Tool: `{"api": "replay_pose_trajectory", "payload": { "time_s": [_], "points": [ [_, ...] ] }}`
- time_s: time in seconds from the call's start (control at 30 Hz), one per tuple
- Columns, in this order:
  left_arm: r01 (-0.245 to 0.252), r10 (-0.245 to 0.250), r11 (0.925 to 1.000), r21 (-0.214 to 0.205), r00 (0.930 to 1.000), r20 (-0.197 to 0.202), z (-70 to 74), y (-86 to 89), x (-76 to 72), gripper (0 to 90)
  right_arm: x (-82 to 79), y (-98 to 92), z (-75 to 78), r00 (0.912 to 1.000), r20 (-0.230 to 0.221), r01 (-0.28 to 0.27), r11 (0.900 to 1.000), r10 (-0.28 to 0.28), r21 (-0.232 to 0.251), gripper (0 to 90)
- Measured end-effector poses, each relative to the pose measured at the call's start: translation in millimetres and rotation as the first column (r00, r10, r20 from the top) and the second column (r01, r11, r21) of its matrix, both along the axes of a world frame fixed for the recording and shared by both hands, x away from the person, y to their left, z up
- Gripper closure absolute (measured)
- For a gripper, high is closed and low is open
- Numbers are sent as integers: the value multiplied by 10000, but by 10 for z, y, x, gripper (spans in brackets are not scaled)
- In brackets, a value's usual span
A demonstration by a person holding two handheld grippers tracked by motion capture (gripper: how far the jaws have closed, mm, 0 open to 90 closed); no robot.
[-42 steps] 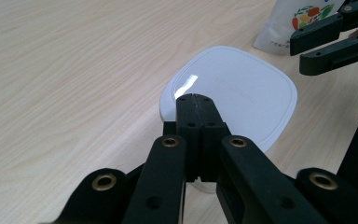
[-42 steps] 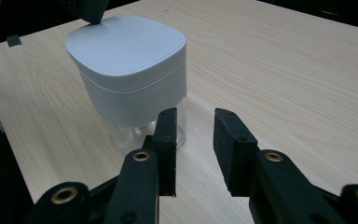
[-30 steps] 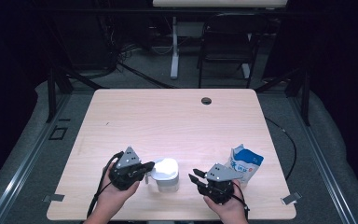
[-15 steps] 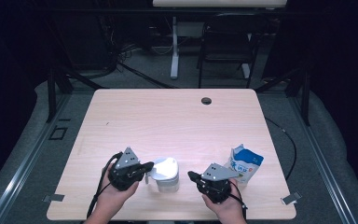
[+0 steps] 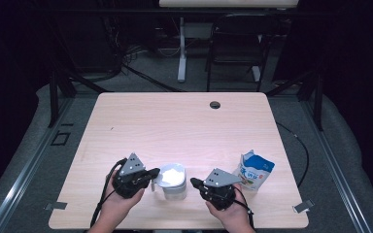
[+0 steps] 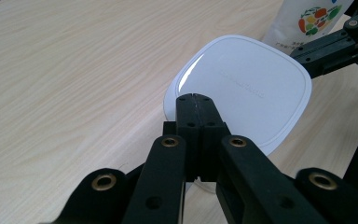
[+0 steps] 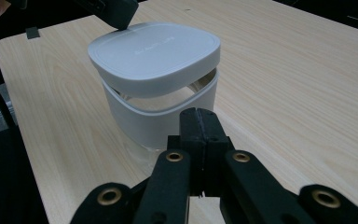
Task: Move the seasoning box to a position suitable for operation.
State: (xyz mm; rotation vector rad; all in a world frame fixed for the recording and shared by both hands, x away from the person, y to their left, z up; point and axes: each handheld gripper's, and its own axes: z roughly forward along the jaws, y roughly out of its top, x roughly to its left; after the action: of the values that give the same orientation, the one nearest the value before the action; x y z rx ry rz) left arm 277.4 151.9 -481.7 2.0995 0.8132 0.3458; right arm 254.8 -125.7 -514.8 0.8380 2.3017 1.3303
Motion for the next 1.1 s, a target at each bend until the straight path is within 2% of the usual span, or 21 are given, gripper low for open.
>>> {"api": "replay_pose_trajectory", "payload": {
  "time_s": [0.43,0.57,0.67,1.1],
  "points": [
    [-14,14,10000,-70,10000,41,-7,1,0,900,30,89,-6,9999,-20,-121,9999,121,30,900],
    [-11,12,10000,-74,10000,56,-9,3,-3,900,32,143,5,9996,81,-266,9994,268,-228,900],
    [-1,2,10000,-79,10000,65,-10,5,-2,900,39,144,5,9996,29,-278,9995,279,-128,900],
    [18,-17,10000,-79,10000,63,-11,8,0,900,35,152,20,9995,67,-320,9991,322,-281,900]
  ]
}}
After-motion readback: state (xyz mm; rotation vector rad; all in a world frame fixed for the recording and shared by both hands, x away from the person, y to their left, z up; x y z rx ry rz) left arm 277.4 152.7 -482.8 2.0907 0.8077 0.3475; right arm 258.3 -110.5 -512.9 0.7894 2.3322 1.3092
